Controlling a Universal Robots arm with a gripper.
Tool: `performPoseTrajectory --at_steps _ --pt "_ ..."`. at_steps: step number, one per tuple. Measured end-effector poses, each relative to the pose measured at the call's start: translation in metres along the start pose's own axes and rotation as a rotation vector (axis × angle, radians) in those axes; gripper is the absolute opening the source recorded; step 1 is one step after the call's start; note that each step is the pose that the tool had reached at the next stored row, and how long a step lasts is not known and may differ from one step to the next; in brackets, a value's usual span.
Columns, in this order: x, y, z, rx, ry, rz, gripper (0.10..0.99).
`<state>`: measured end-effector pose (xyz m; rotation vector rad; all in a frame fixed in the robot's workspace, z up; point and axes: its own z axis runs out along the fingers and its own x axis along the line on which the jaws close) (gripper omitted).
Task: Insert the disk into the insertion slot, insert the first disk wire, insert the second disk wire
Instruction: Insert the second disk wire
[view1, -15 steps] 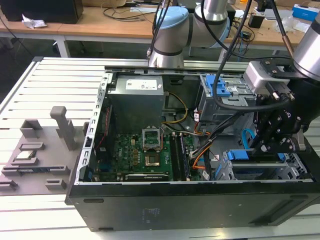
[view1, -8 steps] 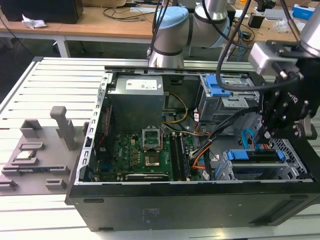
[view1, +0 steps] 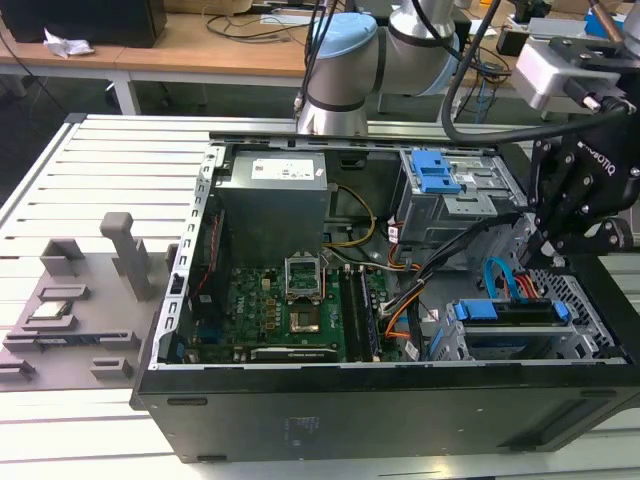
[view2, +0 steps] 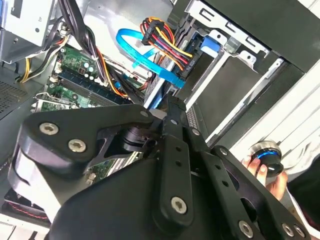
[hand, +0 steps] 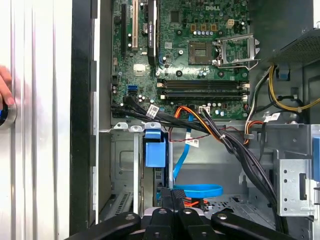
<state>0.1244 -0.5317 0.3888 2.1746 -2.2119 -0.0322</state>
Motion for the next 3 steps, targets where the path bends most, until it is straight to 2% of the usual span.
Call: performPoseTrajectory --at_steps 3 --pt "0.0 0.0 -0.0001 0.0 0.0 0.0 0.106"
